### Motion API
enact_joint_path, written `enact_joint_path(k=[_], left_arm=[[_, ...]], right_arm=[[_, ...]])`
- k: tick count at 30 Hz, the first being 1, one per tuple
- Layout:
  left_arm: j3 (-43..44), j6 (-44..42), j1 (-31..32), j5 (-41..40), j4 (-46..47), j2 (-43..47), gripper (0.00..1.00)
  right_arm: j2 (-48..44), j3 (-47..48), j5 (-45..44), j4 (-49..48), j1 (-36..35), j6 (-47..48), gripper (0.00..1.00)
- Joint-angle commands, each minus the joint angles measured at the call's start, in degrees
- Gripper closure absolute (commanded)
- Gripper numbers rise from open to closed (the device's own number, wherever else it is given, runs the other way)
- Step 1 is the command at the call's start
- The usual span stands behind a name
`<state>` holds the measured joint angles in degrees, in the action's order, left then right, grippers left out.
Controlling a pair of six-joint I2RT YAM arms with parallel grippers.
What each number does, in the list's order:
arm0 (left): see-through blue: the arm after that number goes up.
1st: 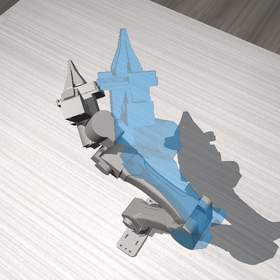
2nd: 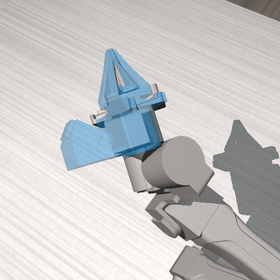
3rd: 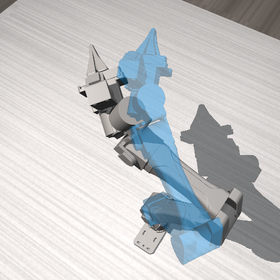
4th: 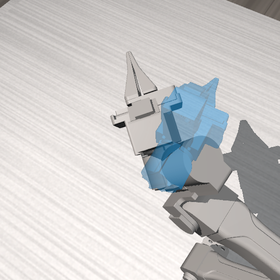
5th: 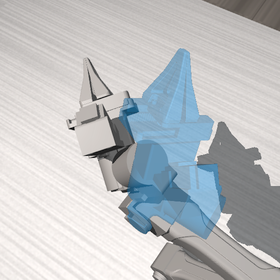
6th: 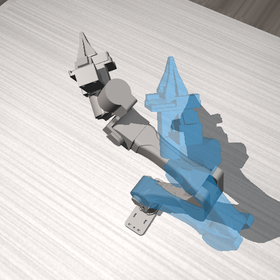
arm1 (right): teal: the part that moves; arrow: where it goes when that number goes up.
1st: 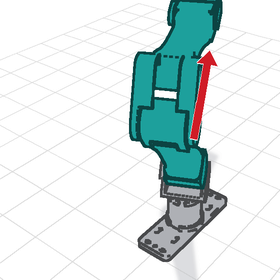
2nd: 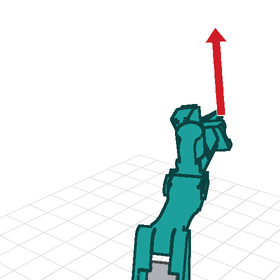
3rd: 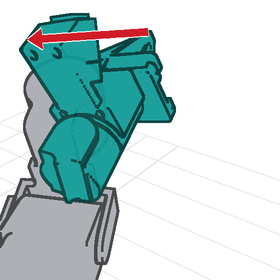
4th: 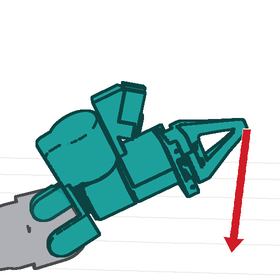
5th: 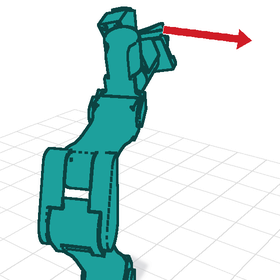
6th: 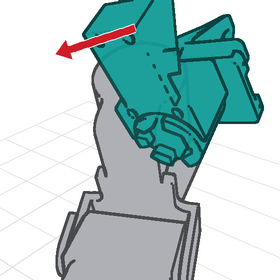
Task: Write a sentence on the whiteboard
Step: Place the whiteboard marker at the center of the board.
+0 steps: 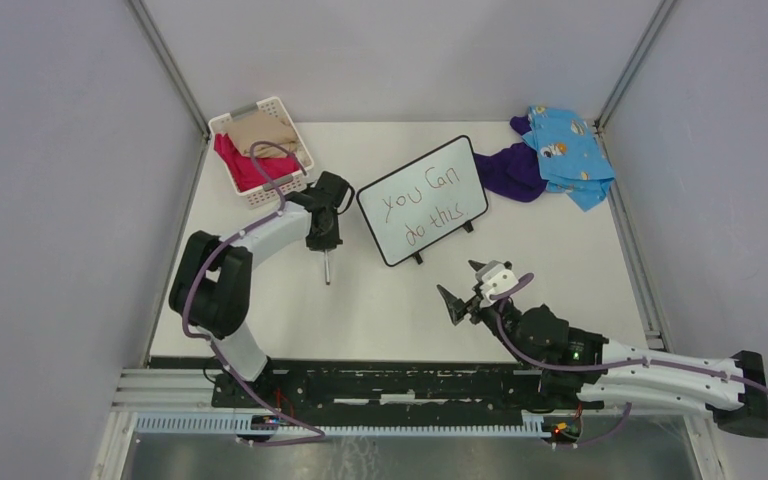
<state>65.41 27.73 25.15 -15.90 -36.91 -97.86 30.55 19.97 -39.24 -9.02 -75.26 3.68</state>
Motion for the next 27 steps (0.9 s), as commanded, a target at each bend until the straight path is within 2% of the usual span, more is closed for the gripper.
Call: enact_joint_path(k=[1, 13, 27], left_arm=[[-1.83, -2.65, -0.69, 0.74, 5.52, -0.72, 0.98], [-4.84, -3.12, -2.05, 0.6, 9.36, -2.64, 0.98], [-3.8, -3.02, -2.03, 2.1, 9.3, -5.67, 0.94]], right_arm=[[-1.84, -0.33, -4.23, -2.01, -0.13, 0.37, 0.2], [1.14, 1.84, -7.27, -8.51, -0.13, 5.45, 0.21], [2.59, 2.8, -7.43, -8.1, -0.14, 4.63, 0.21]])
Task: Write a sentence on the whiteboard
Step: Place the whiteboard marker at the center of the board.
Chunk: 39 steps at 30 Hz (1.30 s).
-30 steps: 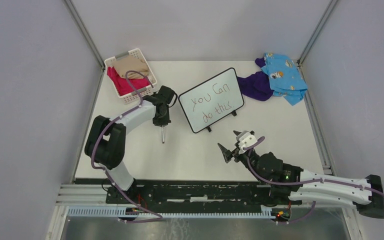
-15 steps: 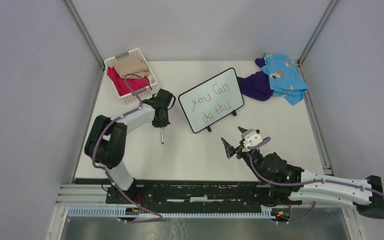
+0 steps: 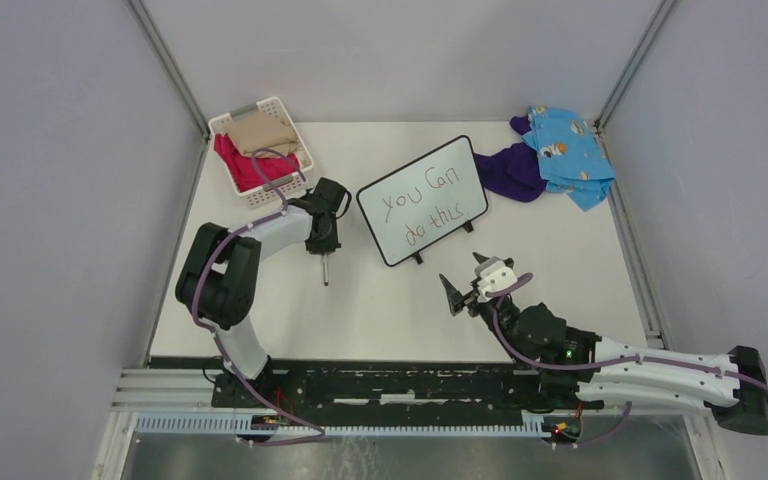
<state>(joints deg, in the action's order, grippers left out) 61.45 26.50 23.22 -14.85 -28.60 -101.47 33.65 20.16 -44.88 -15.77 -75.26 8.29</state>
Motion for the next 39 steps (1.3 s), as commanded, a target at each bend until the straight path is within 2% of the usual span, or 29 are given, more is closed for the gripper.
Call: enact_joint_path(k=[1, 17, 39], left_arm=[[0.16, -1.8, -0.15, 1.13, 0.96, -2.14, 0.93], [0.16, -1.84, -0.04, 1.93, 0.74, -2.45, 0.86], [-0.09, -1.56, 0.04, 3.25, 1.15, -0.9, 0.59]], right_arm=[[-0.59, 2.6, -1.74, -1.17, -0.15, -0.18, 0.21], [-1.26, 2.71, -1.86, 0.24, -0.09, -1.85, 0.22], [-2.33, 2.68, -2.69, 2.18, -0.13, -2.67, 0.22]])
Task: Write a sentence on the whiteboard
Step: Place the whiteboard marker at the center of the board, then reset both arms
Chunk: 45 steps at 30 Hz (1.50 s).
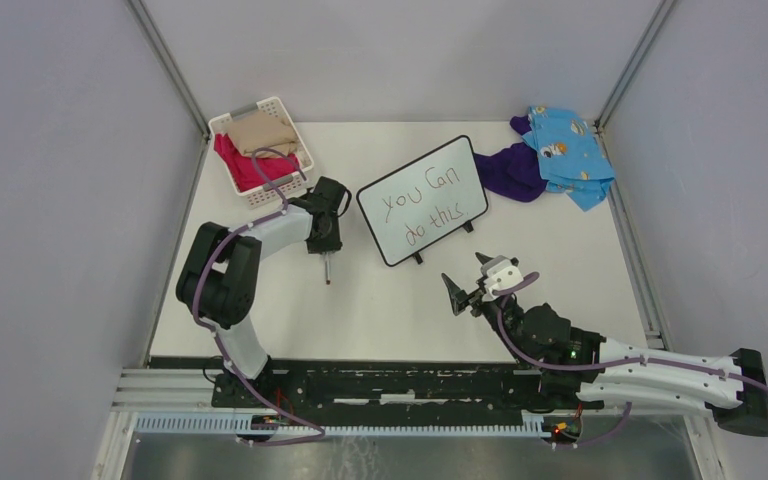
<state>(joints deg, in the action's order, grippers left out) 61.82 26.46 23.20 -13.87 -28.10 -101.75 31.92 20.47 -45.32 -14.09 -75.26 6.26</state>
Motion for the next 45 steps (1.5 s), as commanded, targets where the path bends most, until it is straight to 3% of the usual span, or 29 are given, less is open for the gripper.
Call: enact_joint_path(k=[1, 9, 17, 28, 31, 37, 41, 45], left_arm=[[-0.55, -1.5, 0.08, 2.28, 0.66, -0.45, 0.58], [-1.27, -1.41, 0.31, 2.34, 1.45, 1.74, 0.49], [-5.56, 0.11, 0.38, -0.06, 6.42, 11.85, 0.18], [-9.06, 1.58, 0.53, -11.72, 7.5, 29.94, 0.16], [-10.47, 0.56, 1.39, -13.51, 9.86, 35.01, 0.16], [-12.8, -3.58, 7.66, -17.48, 14.3, 42.24, 0.18], [-13.16, -5.89, 12.16, -20.18, 15.59, 45.17, 0.18], [-14.26, -8.35, 16.27, -18.84, 18.26, 48.03, 0.17]], right_arm=[[-0.52, 2.43, -2.28, 0.51, -0.1, -0.59, 0.21], [0.28, 2.95, -2.14, 0.65, -0.17, -0.64, 0.21], [1.21, 4.53, -1.32, 1.17, -0.14, -0.22, 0.22], [9.0, 10.03, -0.91, 6.67, 1.55, -3.98, 0.22], [13.12, 10.34, 1.93, 9.06, 8.43, -9.2, 0.24], [17.56, 6.47, 16.84, 4.85, 24.71, -18.4, 0.3], [19.51, 4.1, 19.83, 1.64, 27.22, -20.92, 0.3], [17.25, 0.66, 19.1, -1.78, 27.2, -20.79, 0.23]])
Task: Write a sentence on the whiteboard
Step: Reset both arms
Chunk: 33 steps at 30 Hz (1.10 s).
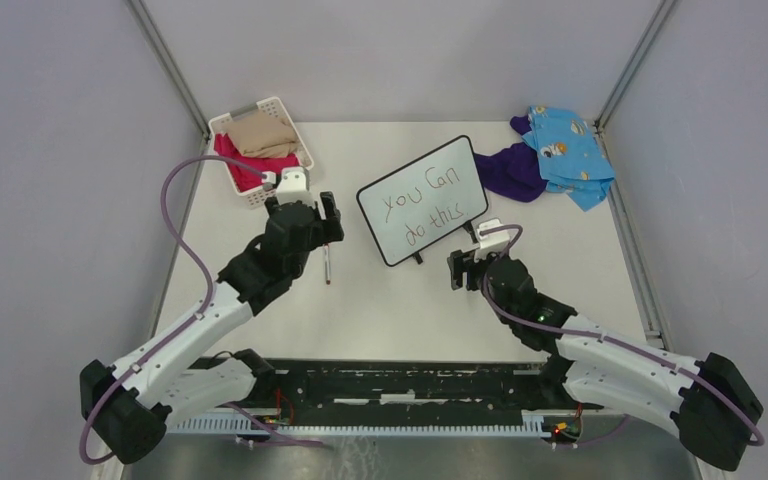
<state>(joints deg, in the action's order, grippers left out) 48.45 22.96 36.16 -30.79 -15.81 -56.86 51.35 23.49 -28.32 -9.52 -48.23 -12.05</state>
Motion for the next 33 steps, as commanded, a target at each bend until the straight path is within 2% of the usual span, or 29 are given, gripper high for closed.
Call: enact_joint_path(k=[1, 8, 11, 15, 20, 26, 33], left_arm=[[-1.39, -5.32, 3.91, -1.05, 6.9, 3.84, 0.17], [-1.54, -3.76, 6.18, 5.61, 9.99, 3.54, 0.16], [-0.97, 0.11, 6.97, 3.97, 10.58, 1.87, 0.17], [4.18, 5.05, 7.51, 0.93, 4.83, -1.76, 0.17], [9.26, 0.86, 7.87, 1.78, 3.75, -4.69, 0.17], [14.22, -7.8, 7.87, 4.69, 5.32, -7.65, 0.16], [7.97, -11.1, 7.84, 7.14, 12.06, -5.04, 0.14]], right_arm=[[-2.94, -3.34, 1.46, -6.96, 0.2, -2.17, 0.22], [-5.67, -6.56, -3.71, -8.36, 0.17, -3.16, 0.12], [-4.76, -4.66, -7.13, -5.52, 0.2, -5.02, 0.09], [-3.42, -2.84, -11.83, -3.34, 0.17, -8.27, 0.08], [-2.04, -2.35, -14.43, -3.97, 0.18, -9.47, 0.06], [-1.13, 1.66, -17.68, -0.01, 0.19, -7.48, 0.02], [-4.4, 9.81, -19.1, 3.53, 0.17, 2.17, 0.02]])
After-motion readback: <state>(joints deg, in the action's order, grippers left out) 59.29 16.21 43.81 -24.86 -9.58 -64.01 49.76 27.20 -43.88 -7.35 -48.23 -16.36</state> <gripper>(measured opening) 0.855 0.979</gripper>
